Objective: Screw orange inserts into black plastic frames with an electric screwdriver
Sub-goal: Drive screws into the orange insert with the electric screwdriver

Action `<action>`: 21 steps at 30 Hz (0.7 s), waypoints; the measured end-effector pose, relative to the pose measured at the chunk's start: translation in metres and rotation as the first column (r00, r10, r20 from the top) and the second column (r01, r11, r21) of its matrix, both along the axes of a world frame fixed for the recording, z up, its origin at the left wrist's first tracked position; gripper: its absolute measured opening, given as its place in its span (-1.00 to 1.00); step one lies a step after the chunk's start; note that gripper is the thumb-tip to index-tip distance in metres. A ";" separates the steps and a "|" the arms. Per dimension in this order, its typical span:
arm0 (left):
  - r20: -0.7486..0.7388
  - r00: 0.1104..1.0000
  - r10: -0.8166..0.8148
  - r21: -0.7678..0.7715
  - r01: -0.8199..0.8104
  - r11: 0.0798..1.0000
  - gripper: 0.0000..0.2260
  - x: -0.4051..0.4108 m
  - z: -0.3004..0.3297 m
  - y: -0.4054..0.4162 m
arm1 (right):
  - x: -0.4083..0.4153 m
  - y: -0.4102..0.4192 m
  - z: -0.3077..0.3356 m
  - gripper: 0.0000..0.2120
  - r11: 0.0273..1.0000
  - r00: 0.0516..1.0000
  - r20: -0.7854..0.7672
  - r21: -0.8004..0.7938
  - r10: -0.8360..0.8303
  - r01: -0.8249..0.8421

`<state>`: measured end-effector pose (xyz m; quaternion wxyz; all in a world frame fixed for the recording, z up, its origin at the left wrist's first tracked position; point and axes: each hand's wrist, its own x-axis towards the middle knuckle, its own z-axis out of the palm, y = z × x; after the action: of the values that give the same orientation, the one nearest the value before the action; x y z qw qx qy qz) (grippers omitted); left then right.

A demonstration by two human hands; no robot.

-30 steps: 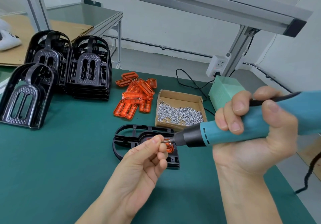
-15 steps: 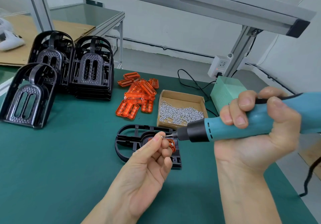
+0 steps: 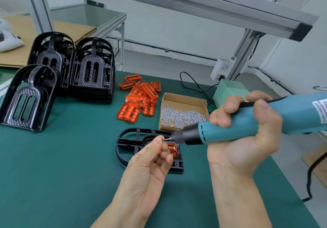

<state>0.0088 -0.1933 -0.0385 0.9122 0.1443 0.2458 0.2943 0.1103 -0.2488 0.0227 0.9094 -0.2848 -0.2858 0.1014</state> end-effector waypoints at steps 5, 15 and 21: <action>-0.021 0.997 -0.072 0.035 0.073 0.997 -0.91 -0.003 -0.001 0.004 | 0.007 0.000 -0.002 -0.86 0.999 0.995 -0.095 -0.047 0.014 -0.019; -0.099 0.992 -0.072 0.219 0.092 0.971 -0.90 -0.006 -0.004 0.009 | 0.012 0.000 -0.002 -0.86 0.998 0.995 -0.072 0.007 0.067 -0.066; -0.143 0.987 -0.079 0.306 0.120 0.944 -0.88 -0.007 -0.007 0.009 | 0.017 0.001 -0.003 -0.86 0.996 0.994 -0.050 -0.001 0.093 -0.093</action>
<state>0.0015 -0.1839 -0.0455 0.8736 0.3185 0.2467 0.2731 0.1269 -0.2474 0.0192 0.9100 -0.2699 -0.2758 0.1512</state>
